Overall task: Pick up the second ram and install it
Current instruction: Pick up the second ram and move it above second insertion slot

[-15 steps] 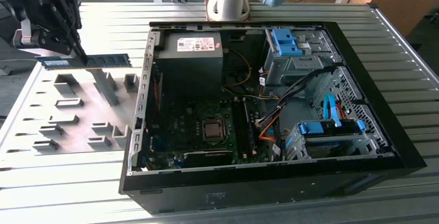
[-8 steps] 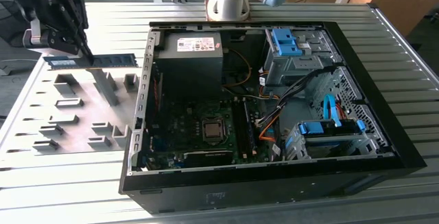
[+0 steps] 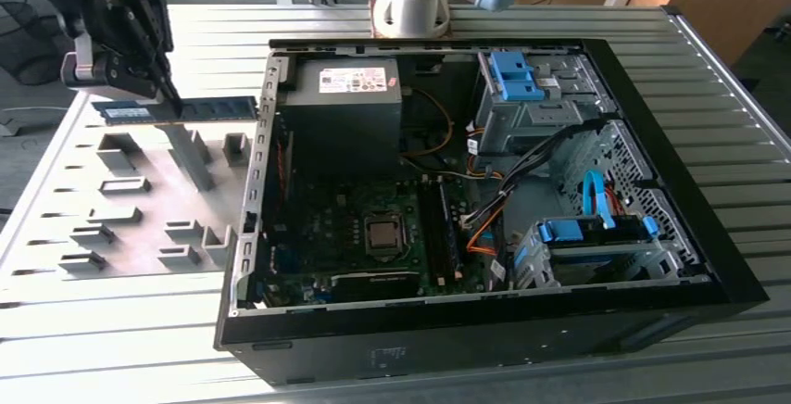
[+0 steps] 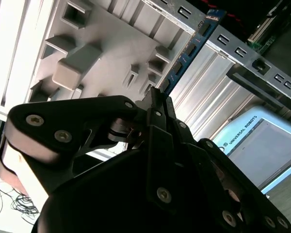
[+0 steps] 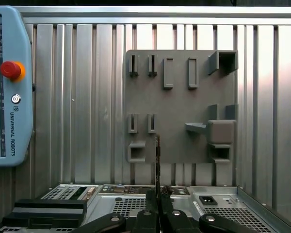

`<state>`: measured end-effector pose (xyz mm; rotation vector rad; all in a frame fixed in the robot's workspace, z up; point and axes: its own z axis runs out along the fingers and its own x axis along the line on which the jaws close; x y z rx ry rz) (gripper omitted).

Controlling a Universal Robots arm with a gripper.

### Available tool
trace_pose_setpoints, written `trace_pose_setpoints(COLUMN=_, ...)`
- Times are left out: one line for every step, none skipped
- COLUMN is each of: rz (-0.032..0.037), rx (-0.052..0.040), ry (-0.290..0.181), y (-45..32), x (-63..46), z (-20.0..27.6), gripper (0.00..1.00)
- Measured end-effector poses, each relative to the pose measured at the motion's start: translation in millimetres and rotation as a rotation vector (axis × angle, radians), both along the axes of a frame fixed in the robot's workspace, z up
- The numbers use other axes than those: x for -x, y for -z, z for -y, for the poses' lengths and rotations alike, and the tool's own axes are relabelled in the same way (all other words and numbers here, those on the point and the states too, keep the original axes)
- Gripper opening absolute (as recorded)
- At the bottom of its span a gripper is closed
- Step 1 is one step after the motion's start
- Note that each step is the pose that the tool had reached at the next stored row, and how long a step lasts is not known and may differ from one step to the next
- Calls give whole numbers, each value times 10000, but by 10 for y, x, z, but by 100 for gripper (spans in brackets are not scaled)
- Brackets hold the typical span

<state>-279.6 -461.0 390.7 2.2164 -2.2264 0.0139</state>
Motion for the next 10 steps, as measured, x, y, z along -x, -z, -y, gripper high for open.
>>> trace_pose_setpoints(rz=-1, rx=0, ry=0, y=0, x=-14, z=0, gripper=14)
trace_pose_setpoints(rz=0, rx=0, ry=0, y=0, x=-27, z=0, gripper=14)
trace_pose_setpoints(rz=0, rx=0, ry=0, y=0, x=-42, z=0, gripper=14)
trace_pose_setpoints(rz=0, rx=0, ry=0, y=0, x=-56, z=0, gripper=14)
trace_pose_setpoints(rz=0, rx=0, ry=0, y=0, x=-70, z=0, gripper=14)
trace_pose_setpoints(rz=0, rx=0, ry=0, y=0, x=-84, z=0, gripper=14)
trace_pose_setpoints(rz=0, rx=0, ry=0, y=0, x=-98, z=0, gripper=14)
trace_pose_setpoints(rz=0, rx=0, ry=0, y=0, x=-112, z=0, gripper=14)
trace_pose_setpoints(rz=-1, rx=0, ry=0, y=0, x=-127, z=0, gripper=14)
trace_pose_setpoints(rz=0, rx=0, ry=0, y=0, x=-142, z=0, gripper=14)
